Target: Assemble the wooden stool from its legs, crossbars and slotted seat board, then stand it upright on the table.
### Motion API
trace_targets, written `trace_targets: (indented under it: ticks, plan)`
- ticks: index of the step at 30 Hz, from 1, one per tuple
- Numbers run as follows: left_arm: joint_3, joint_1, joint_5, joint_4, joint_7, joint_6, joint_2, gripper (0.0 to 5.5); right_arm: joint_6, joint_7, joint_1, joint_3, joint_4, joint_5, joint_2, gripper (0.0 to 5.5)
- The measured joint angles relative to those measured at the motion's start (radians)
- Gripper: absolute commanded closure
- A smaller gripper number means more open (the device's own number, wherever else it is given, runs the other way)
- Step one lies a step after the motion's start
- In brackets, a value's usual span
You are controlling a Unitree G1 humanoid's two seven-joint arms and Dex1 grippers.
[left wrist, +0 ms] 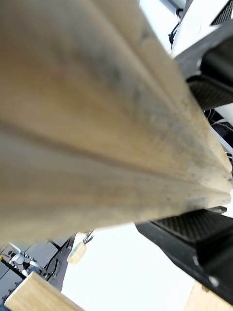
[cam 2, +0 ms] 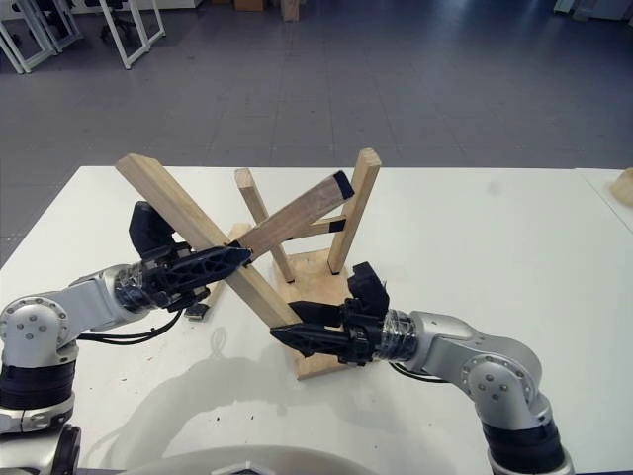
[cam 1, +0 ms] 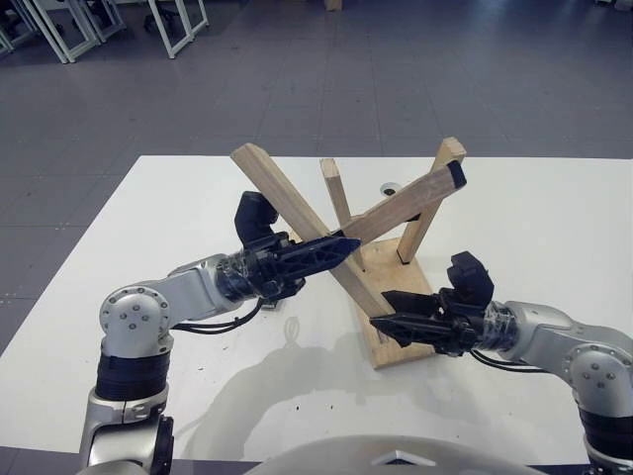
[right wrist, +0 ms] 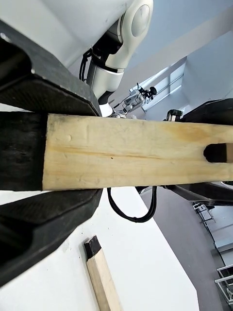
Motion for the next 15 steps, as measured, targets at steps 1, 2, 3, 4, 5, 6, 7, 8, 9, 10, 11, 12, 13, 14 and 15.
trace_targets:
  ticks: [1,2,3,4,5,6,7,8,9,10,11,12,13,14,15]
  plan:
    - [0.0,0.003,0.028,0.0,-0.001,-0.013,-0.005,3.16,0.011,-0.012,-0.005,-0.002,0.012,0.006,-0.004,2.5]
    - [0.0,0.008,0.058,0.0,-0.004,-0.021,-0.013,3.22,0.021,-0.024,-0.006,-0.005,0.023,0.012,-0.015,2.3]
    - [0.0,0.009,0.09,0.001,-0.005,-0.034,-0.022,3.26,0.026,-0.034,-0.006,-0.013,0.03,0.013,-0.025,2.16]
    - [0.0,0.009,0.121,0.005,-0.01,-0.053,-0.029,3.34,0.026,-0.041,-0.006,-0.024,0.032,0.006,-0.036,2.07]
    - [0.0,0.01,0.16,0.011,-0.012,-0.065,-0.031,3.38,0.029,-0.037,-0.004,-0.03,0.039,-0.01,-0.067,2.07]
    - [0.002,0.012,0.183,0.015,-0.014,-0.076,-0.032,3.42,0.03,-0.02,0.002,-0.038,0.043,-0.03,-0.1,2.07]
    - [0.007,0.016,0.212,0.016,-0.021,-0.089,-0.031,3.43,0.026,0.026,0.018,-0.044,0.052,-0.074,-0.161,2.07]
    - [0.018,0.022,0.23,0.017,-0.027,-0.094,-0.029,3.44,0.019,0.065,0.04,-0.052,0.066,-0.123,-0.219,2.07]
    - [0.025,0.03,0.249,0.012,-0.034,-0.099,-0.027,3.44,-0.006,0.095,0.062,-0.054,0.097,-0.197,-0.273,2.07]
    - [0.025,0.039,0.281,0.002,-0.041,-0.105,-0.024,3.44,-0.037,0.11,0.077,-0.055,0.129,-0.259,-0.301,2.07]
    - [0.009,0.046,0.331,-0.016,-0.05,-0.121,-0.018,3.44,-0.071,0.112,0.082,-0.054,0.162,-0.313,-0.307,2.07]
    - [-0.016,0.056,0.382,-0.032,-0.063,-0.133,-0.015,3.44,-0.096,0.107,0.082,-0.055,0.193,-0.349,-0.305,2.07]
    - [-0.068,0.079,0.464,-0.057,-0.087,-0.152,-0.012,3.44,-0.136,0.091,0.082,-0.055,0.238,-0.403,-0.296,2.07]
    - [-0.107,0.096,0.517,-0.066,-0.106,-0.168,-0.013,3.44,-0.154,0.085,0.084,-0.057,0.259,-0.432,-0.288,2.07]
    - [-0.144,0.111,0.574,-0.067,-0.134,-0.196,-0.019,3.44,-0.168,0.079,0.088,-0.058,0.266,-0.449,-0.273,2.07]
